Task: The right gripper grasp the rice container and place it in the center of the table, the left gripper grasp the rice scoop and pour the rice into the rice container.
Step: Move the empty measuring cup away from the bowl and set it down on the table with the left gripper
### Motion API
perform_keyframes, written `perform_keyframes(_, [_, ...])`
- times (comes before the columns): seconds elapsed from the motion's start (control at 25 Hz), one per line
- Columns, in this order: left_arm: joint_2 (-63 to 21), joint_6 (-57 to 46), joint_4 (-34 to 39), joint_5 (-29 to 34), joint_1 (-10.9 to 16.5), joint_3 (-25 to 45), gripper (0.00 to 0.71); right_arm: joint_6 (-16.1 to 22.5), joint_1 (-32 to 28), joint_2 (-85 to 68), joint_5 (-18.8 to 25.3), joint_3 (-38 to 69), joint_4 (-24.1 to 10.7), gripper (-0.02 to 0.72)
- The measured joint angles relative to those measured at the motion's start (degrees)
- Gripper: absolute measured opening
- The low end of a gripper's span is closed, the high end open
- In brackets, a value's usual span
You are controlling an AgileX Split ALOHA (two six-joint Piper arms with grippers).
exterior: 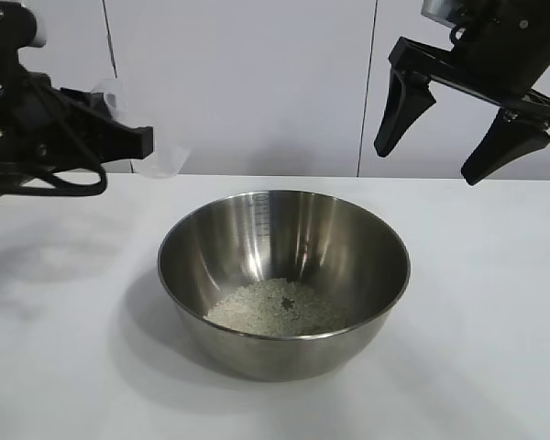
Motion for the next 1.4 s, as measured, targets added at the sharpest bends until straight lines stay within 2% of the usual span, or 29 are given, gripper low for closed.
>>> perform_keyframes(0.2, [0.0,-0.4,9.9,0.0,8.2,1.9,0.011,0.2,0.0,0.0,-0.7,0.0,0.1,0.662])
perform_keyframes(0.32, [2.8,-2.5,14.8,-0.9,10.8,1.9,0.011,0.4,0.0,0.0,-0.8,0.0,0.2,0.662])
perform_keyframes(0.48, [8.7,-4.1,16.6,-0.8,11.2,1.9,0.011,0.8,0.0,0.0,-0.8,0.0,0.2,0.662])
perform_keyframes(0.84, [15.1,-4.4,17.9,-1.0,11.2,1.3,0.011,0.9,0.0,0.0,-2.5,0.0,0.2,0.662])
perform_keyframes(1.4, [18.7,-5.4,18.0,-1.5,11.2,-0.1,0.013,1.0,0.0,0.0,-2.4,0.0,0.2,0.662])
